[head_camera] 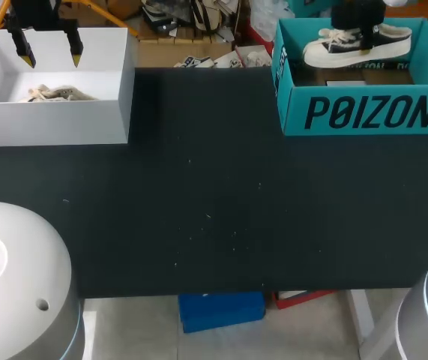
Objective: Take the shoe out of the shoebox, open the shoe tongue, remove and reinsert the insole, then place the shoe into the shoebox
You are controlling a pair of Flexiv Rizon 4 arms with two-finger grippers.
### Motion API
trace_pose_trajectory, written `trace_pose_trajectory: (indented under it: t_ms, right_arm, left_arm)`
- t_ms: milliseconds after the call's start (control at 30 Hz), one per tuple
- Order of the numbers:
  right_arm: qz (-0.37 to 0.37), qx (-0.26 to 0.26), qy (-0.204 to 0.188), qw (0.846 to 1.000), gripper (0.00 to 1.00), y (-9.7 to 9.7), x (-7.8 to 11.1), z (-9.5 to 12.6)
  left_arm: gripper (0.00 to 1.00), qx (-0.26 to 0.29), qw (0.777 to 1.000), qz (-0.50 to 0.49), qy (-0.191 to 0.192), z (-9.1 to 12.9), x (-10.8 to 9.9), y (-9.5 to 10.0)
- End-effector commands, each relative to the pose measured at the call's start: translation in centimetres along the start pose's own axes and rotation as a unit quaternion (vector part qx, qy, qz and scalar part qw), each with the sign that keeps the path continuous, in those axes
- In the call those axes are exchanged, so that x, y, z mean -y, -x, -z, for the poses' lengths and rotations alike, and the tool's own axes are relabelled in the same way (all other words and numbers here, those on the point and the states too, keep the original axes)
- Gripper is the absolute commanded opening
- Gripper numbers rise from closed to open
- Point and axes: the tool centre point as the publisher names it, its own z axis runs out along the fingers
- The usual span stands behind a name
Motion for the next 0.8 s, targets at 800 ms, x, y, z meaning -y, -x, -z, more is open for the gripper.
trace_pose_trajectory:
  t_ms: [800]
  right_arm:
    - [-0.009,0.130,-0.037,0.991,0.00,-10.3,-2.4,23.6]
  left_arm:
    - [1.00,0.001,1.000,0.001,0.001,0.0,0.0,0.0]
